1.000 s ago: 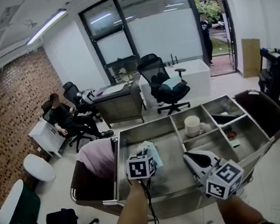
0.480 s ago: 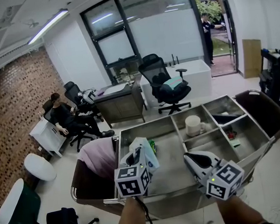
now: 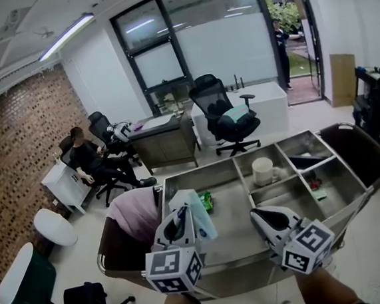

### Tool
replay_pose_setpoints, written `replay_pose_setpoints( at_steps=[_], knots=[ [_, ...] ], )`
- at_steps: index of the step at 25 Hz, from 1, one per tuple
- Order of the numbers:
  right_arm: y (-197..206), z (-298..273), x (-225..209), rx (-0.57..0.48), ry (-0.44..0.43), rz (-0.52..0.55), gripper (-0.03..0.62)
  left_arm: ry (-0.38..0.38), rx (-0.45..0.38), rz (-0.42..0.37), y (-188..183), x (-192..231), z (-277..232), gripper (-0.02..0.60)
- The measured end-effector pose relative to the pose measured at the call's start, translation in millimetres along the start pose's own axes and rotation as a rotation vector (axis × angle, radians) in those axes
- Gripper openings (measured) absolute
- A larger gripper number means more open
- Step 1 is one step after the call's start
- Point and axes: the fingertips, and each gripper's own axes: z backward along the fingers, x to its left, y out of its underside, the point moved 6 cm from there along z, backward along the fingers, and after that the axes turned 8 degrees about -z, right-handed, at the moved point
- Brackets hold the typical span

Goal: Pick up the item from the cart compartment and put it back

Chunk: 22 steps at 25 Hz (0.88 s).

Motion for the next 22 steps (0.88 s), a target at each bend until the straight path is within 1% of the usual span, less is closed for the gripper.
replay_pose_setpoints(
  at_steps=[9,12,15,17,22],
  knots=[
    [-1.9,0.3,3.2,-0.007,-0.014,-0.001,0.012,-0.002,-0.059,0.014,-6.4,-7.1,30.5,0.009],
    [-2.0,-0.3,5.8,-0.004,-0.021,0.001,0.012,-0.020,-0.077,0.004,-8.9,-10.1,43.6,0.009],
    [-1.4,-1.1,7.5,0.001,-0.025,0.003,0.012,-0.056,-0.106,0.013,-2.6,-11.5,55.6,0.009],
    [-1.8,-0.8,7.3,-0.002,-0.026,0.004,0.012,-0.067,-0.105,0.016,4.5,-14.9,60.8,0.009],
    [-3.5,-0.4,6.7,-0.008,-0.025,0.005,0.012,-0.057,-0.073,0.019,14.6,-18.5,61.4,0.009]
  ],
)
